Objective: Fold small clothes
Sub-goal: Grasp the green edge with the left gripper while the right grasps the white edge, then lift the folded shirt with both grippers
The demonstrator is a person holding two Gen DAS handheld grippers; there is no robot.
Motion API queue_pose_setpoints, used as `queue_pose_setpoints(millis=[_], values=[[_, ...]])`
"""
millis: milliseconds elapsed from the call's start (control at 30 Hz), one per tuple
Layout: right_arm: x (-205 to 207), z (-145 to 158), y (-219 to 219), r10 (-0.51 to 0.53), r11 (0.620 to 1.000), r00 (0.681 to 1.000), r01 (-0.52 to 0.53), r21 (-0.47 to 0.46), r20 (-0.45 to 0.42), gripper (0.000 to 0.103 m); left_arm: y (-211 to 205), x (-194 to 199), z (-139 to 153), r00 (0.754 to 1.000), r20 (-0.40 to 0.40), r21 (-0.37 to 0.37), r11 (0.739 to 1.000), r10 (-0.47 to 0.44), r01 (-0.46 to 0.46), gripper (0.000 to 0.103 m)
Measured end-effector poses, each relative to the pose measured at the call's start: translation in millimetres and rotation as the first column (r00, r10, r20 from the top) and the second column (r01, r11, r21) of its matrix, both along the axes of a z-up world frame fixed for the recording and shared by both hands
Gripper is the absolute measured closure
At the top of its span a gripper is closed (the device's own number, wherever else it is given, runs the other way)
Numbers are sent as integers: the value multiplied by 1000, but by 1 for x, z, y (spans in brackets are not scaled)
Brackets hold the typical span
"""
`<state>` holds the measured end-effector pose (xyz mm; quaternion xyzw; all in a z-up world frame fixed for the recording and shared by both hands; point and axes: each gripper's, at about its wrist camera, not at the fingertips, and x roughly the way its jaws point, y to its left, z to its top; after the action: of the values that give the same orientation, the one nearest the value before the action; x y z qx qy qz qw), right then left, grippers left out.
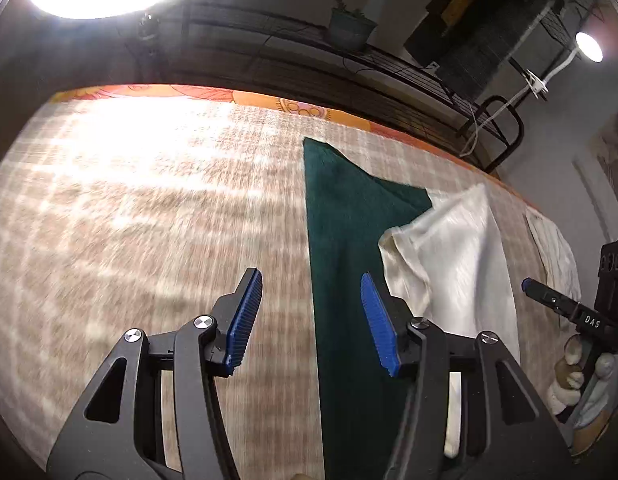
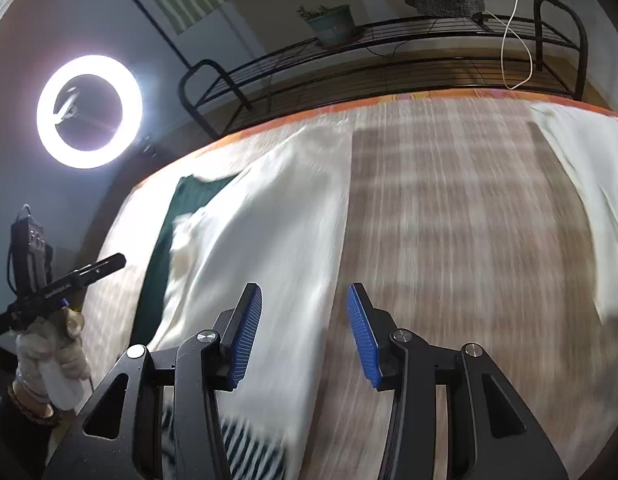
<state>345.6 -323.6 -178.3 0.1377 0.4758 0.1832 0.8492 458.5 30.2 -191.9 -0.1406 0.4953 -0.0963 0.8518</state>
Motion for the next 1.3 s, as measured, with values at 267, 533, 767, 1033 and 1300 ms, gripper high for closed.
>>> queue_pose_setpoints(millis=[267,533,767,1033,1300], values=[[83,-15,-6,-33,997,999,34,71,-15,60,0,64,-21,1000,-7,-80,997,24,-25,50],[115,-22,4,-20,989,1000,19,144,7,65,-22,80,-27,999,49,-18,1000,-7,8,95],[112,-15,16,3,995,999,-8,95,54,100,-29,75,-17,995,92,-13,999,-28,29,103],[77,35,14,26,994,989,-40,98,146,101,-22,31,28,985,168,-22,999,-25,29,103],[2,82,19,92,994,976,-103,46,195,101,-22,-58,72,970,231,25,997,-72,68,103]])
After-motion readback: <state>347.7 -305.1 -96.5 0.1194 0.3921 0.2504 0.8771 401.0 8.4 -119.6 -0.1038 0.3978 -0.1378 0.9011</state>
